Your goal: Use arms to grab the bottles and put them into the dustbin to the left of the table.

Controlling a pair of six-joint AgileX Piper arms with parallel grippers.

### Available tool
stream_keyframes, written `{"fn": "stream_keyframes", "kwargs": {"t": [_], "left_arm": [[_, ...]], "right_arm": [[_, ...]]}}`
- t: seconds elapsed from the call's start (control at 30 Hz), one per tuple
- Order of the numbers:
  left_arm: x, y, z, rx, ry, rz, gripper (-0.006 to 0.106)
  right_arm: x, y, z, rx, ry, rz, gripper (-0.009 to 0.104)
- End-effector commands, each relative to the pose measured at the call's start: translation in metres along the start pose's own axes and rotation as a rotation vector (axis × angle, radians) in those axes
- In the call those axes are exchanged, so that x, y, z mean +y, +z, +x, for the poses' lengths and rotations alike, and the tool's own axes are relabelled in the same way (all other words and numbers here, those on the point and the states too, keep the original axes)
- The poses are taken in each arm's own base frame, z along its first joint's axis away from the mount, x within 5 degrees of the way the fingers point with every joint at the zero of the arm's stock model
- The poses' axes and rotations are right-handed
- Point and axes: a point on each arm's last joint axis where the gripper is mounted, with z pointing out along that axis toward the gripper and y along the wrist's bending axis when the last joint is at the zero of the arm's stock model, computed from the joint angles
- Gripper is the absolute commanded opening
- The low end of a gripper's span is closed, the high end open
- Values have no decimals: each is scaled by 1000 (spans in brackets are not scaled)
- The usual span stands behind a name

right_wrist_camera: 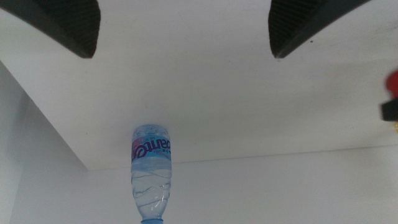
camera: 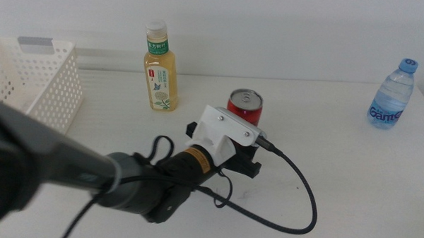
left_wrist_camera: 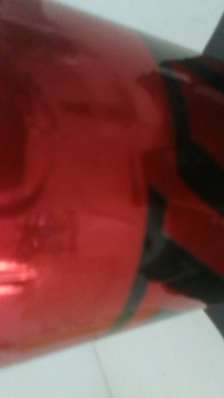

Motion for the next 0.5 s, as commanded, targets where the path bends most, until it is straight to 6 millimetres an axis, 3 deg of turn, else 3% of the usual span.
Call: {"fn": "stream_keyframes", "kwargs": {"t": [0.0, 0.23, 0.47], "left_arm": [[1, -16, -20, -69, -15, -12, -1], [2, -55, -44, 110, -63, -42, -1], [-1, -109, -84, 288, -87, -25, -1]], "right_arm": [[-1, 0, 0, -13, -10, 9, 90], [-1, 0, 0, -13, -10, 9, 90], [-1, 0, 0, -13, -10, 9, 90]]}}
